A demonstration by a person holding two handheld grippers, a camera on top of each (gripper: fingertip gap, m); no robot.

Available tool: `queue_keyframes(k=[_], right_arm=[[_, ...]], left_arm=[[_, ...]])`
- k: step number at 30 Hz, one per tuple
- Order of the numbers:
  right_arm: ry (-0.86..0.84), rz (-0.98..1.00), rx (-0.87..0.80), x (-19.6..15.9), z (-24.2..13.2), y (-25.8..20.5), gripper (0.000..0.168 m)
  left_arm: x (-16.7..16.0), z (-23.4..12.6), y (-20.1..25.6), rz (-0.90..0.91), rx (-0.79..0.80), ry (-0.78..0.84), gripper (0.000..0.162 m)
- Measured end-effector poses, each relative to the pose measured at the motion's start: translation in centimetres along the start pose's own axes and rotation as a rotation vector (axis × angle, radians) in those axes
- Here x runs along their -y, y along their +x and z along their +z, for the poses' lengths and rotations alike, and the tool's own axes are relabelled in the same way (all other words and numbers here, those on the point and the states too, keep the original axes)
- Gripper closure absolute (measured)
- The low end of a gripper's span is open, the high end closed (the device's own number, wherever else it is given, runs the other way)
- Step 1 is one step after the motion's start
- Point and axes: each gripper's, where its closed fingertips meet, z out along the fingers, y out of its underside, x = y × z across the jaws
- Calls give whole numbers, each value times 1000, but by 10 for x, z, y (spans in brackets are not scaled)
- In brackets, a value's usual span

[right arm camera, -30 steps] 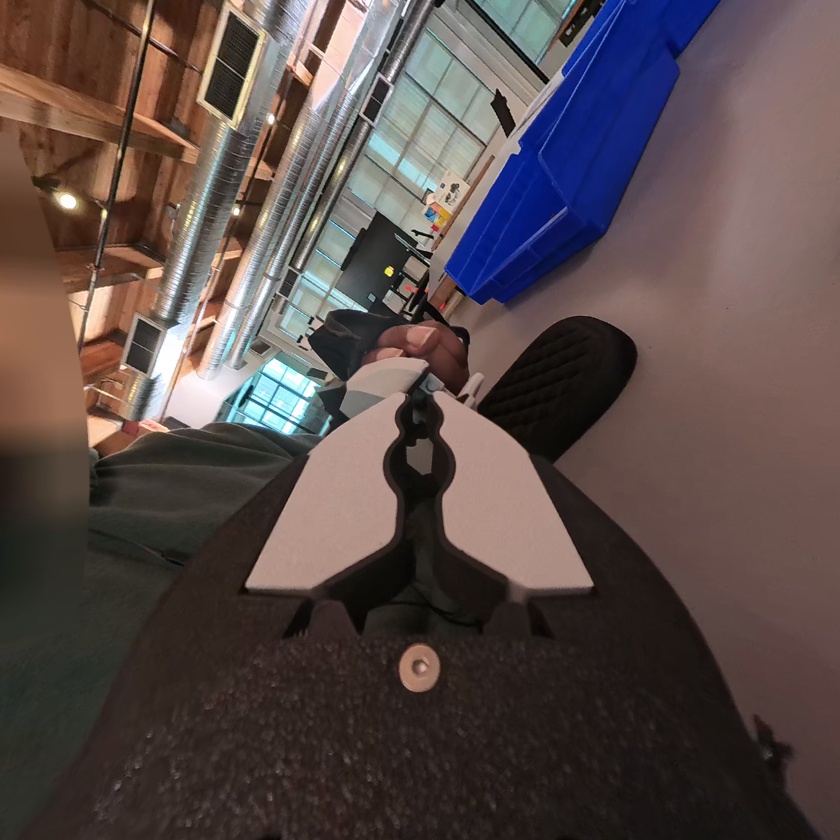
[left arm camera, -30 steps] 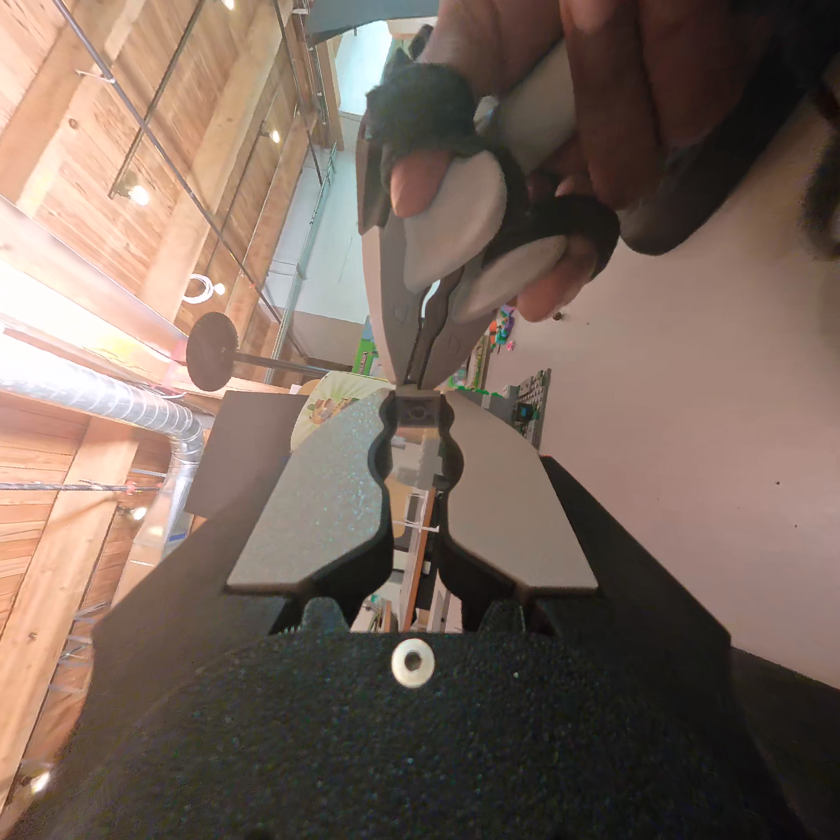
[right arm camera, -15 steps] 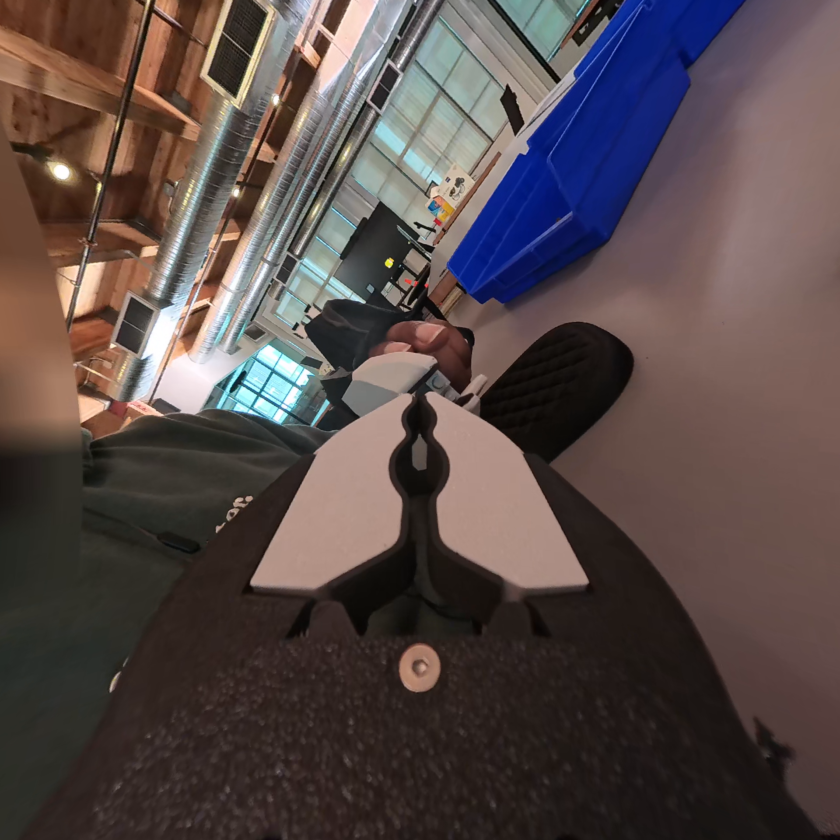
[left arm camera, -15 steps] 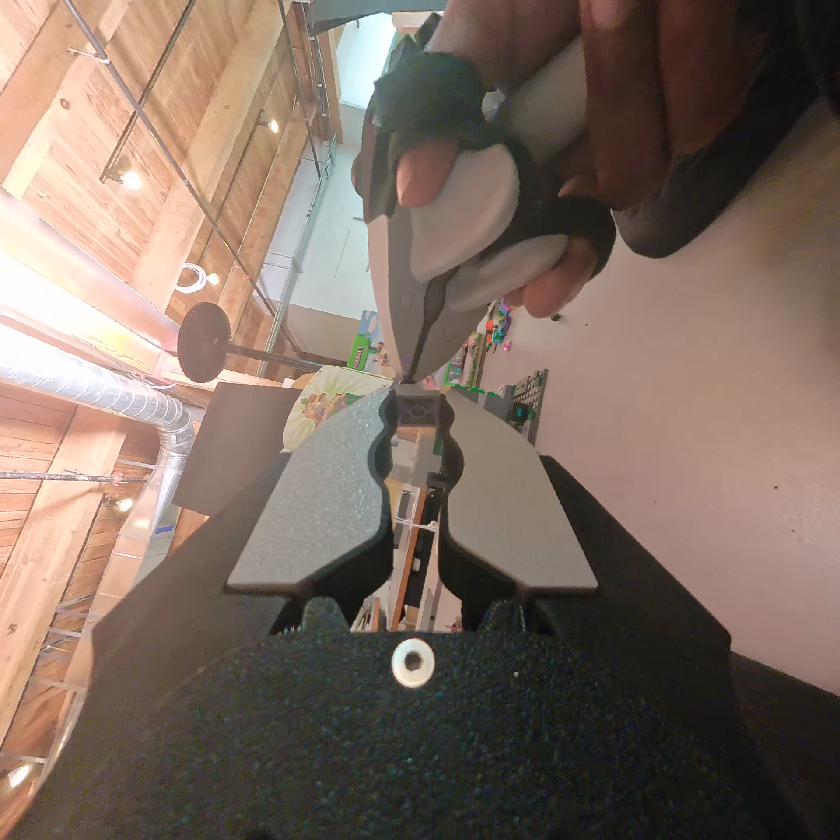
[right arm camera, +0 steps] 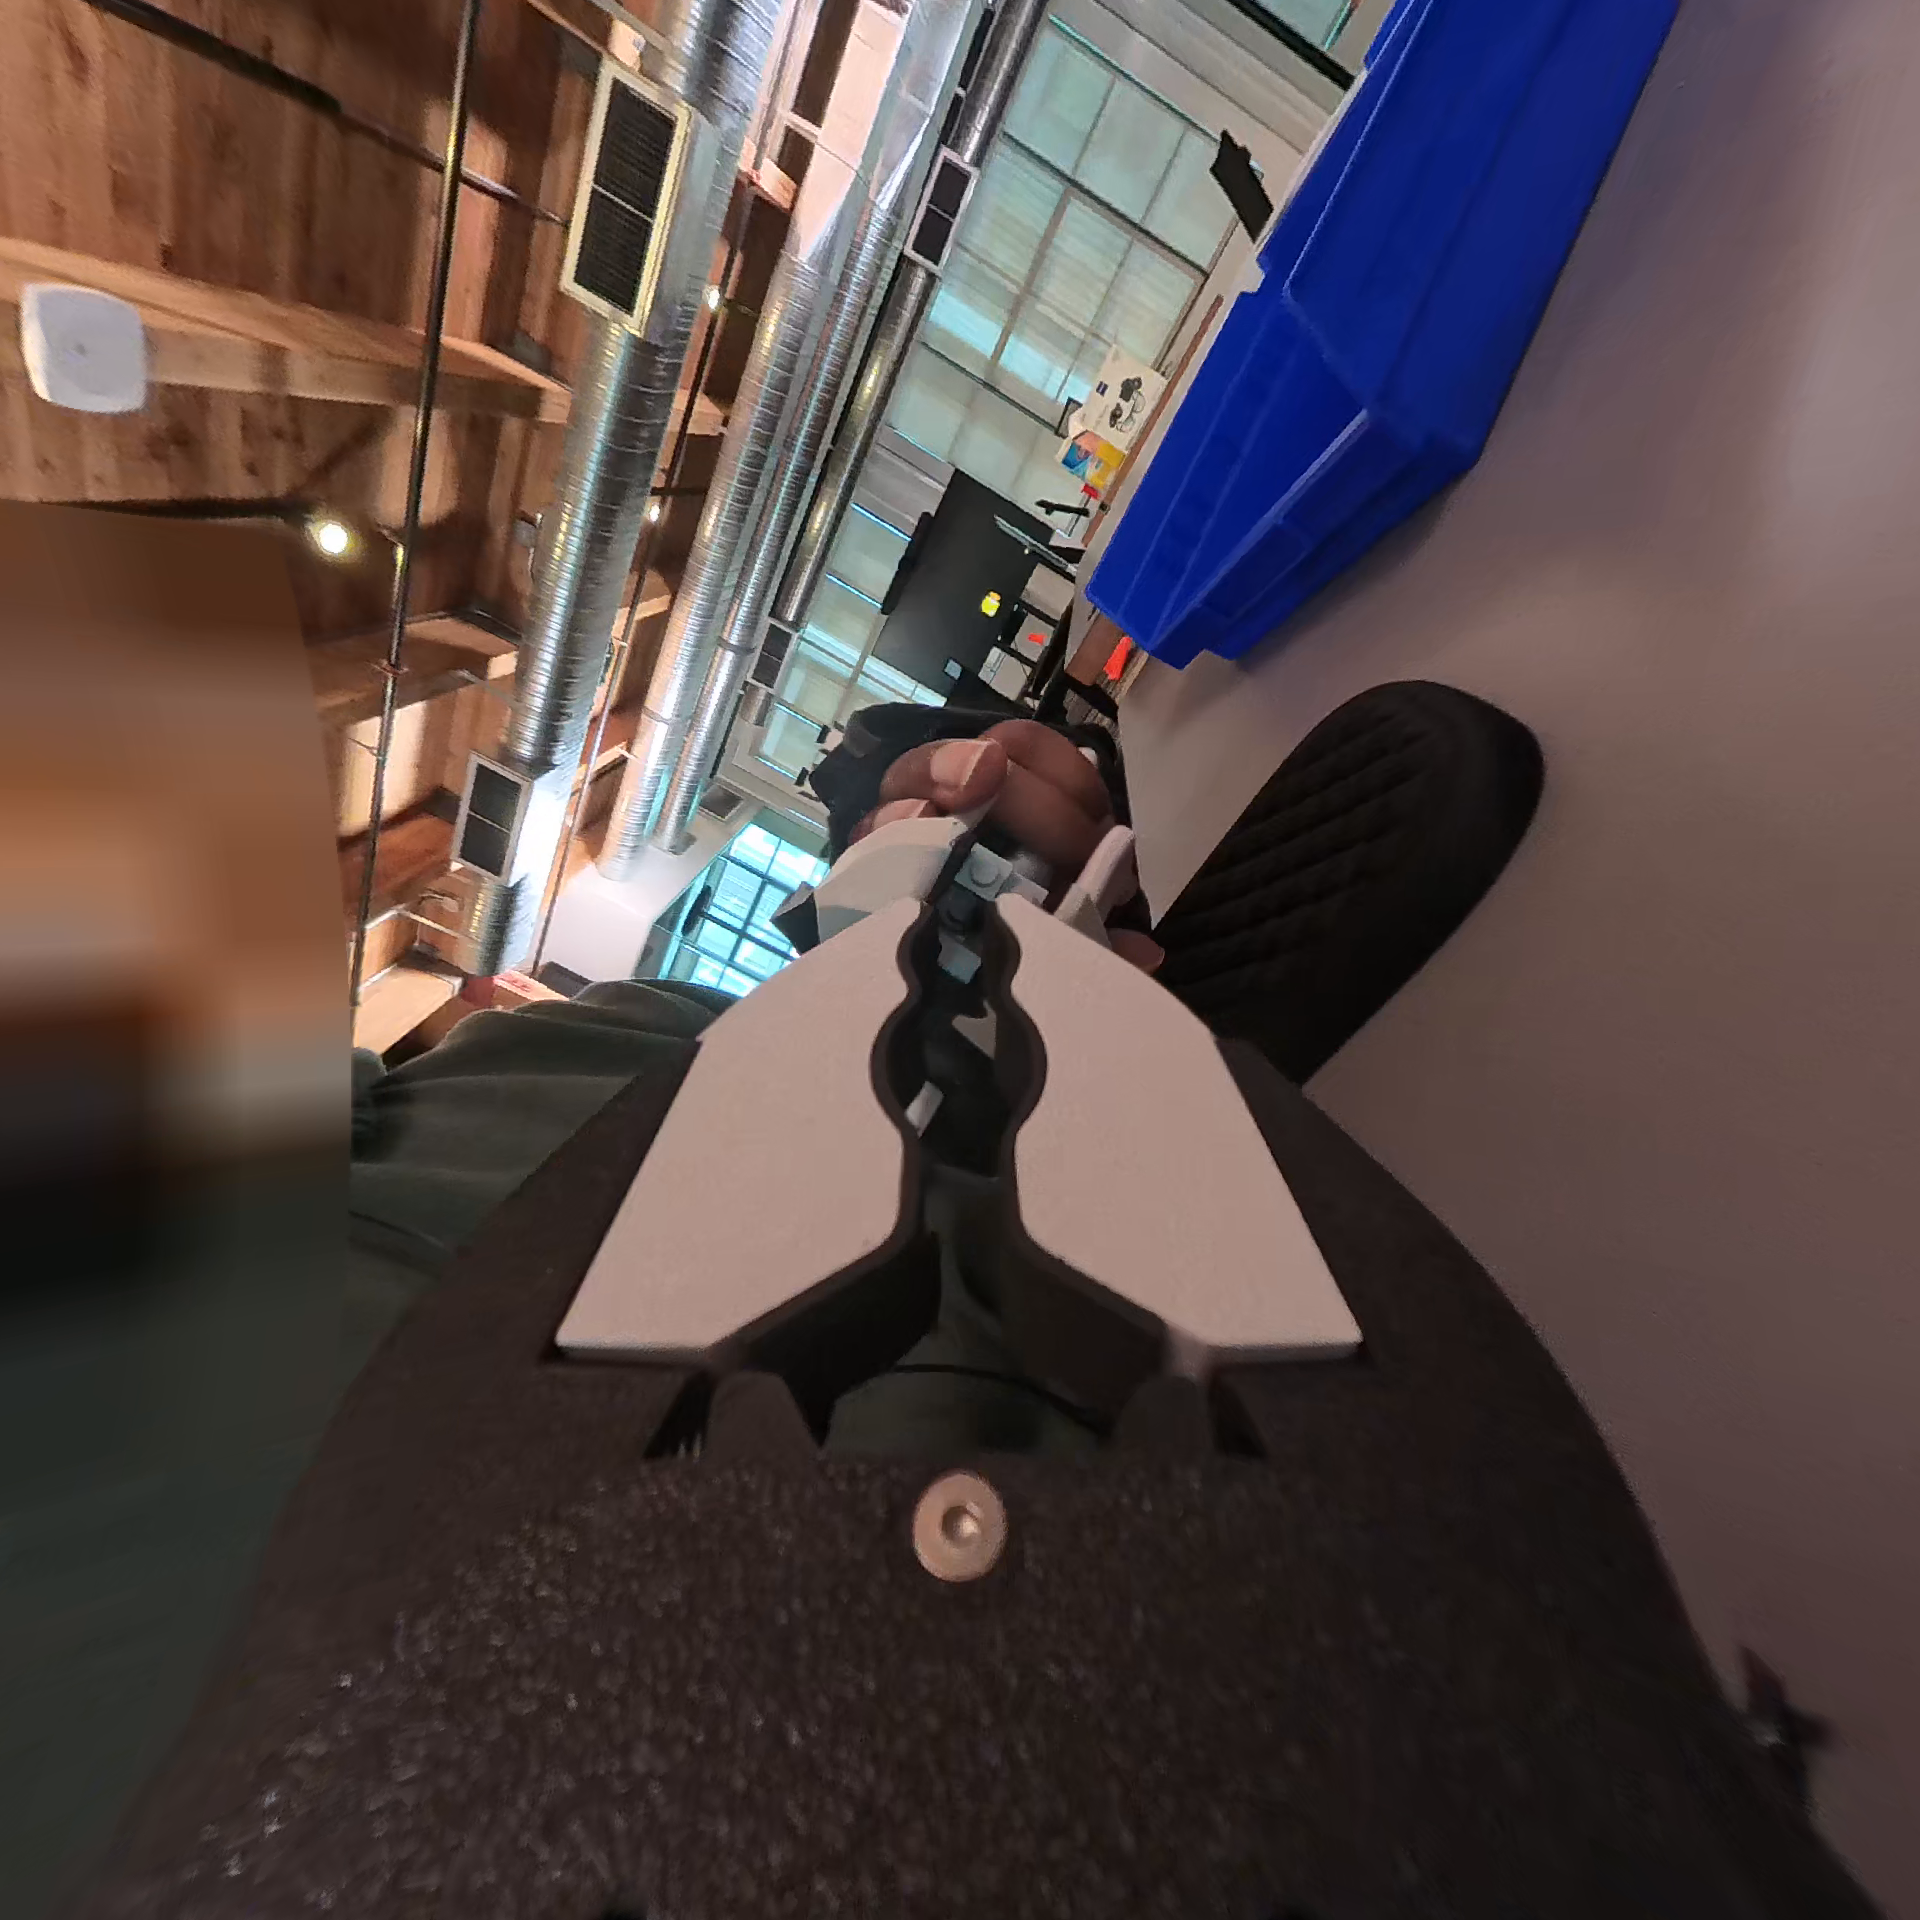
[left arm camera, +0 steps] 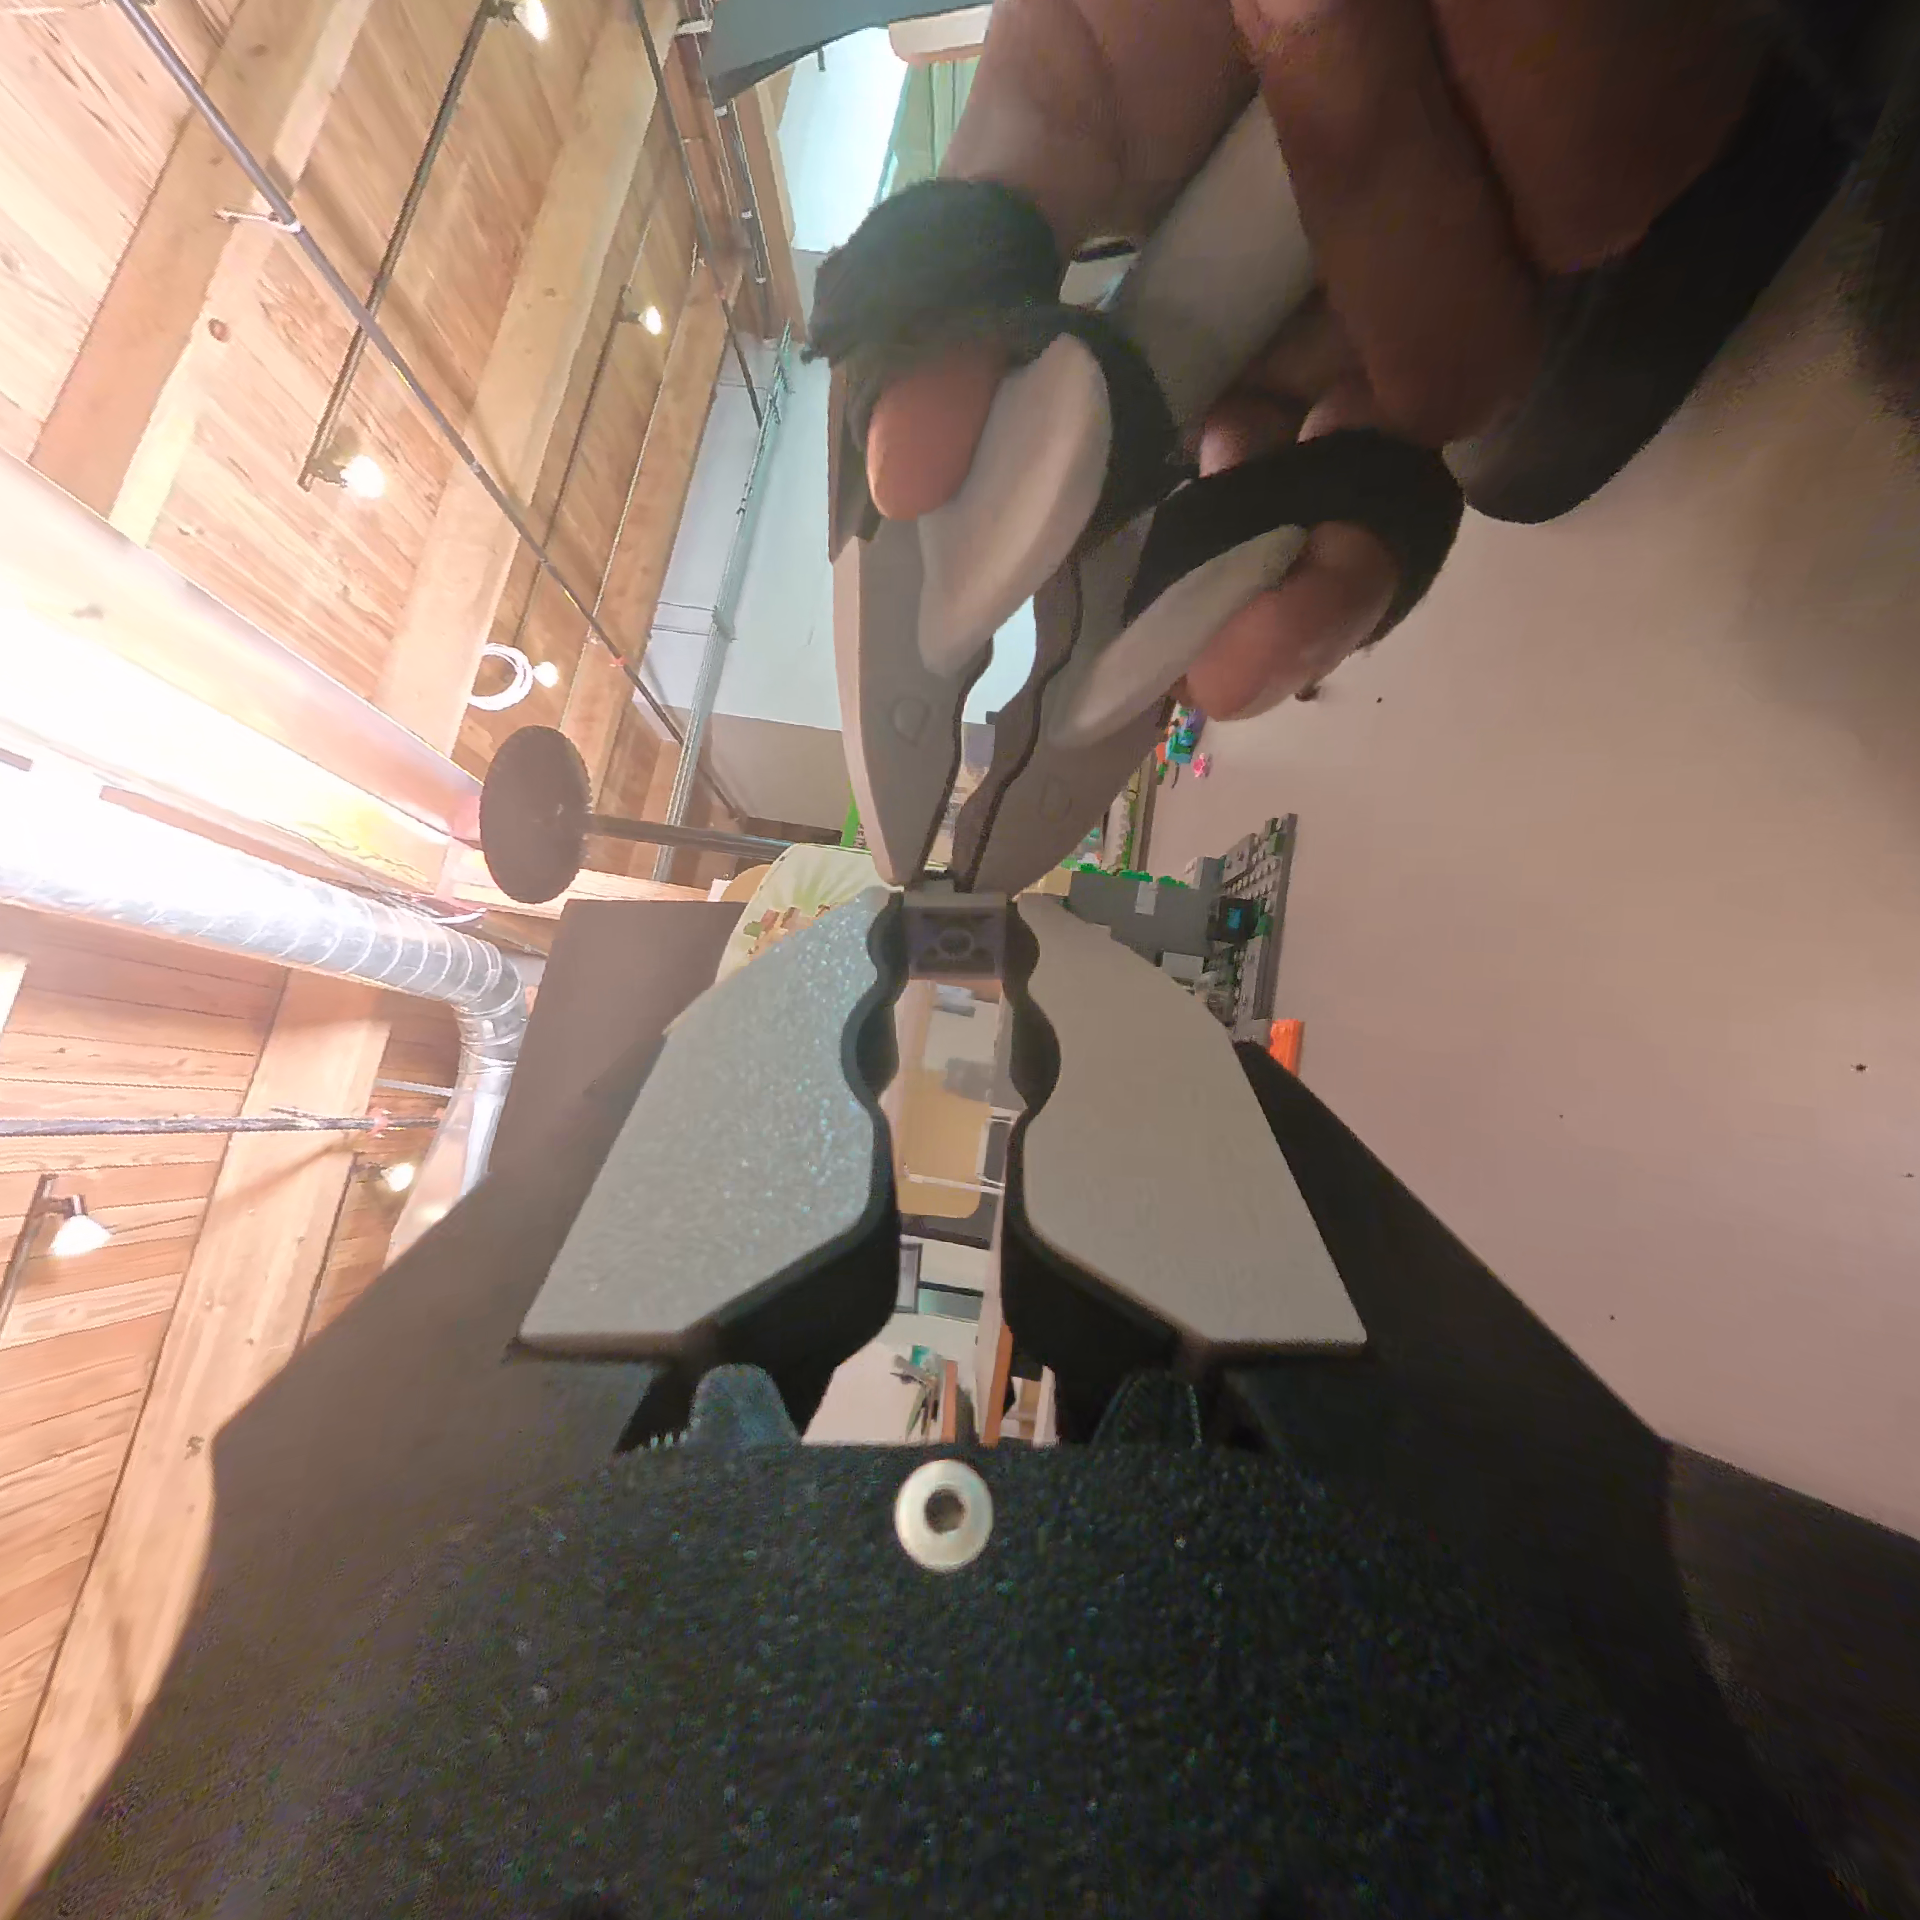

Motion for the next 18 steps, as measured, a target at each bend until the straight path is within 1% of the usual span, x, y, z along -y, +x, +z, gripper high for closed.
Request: queue_keyframes(k=[3, 6, 10, 16, 17, 18], right_arm=[[-1, 11, 9, -2, 1, 0, 163], [24, 7, 27, -2, 1, -1, 164], [59, -19, 48, 0, -1, -3, 164], [137, -51, 90, 5, -6, -8, 164], [185, -49, 136, 12, -11, -15, 168], [230, -63, 168, 22, -17, -24, 168]], left_arm=[[-1, -2, 0, 18, 6, 7, 145], [0, -2, 0, -1, -5, 19, 145], [1, 0, -2, -76, -20, 13, 145], [3, 4, -5, -106, -44, 23, 145], [-1, 4, -1, -99, -82, 1, 145], [-4, 3, 14, -91, -152, -4, 145]])
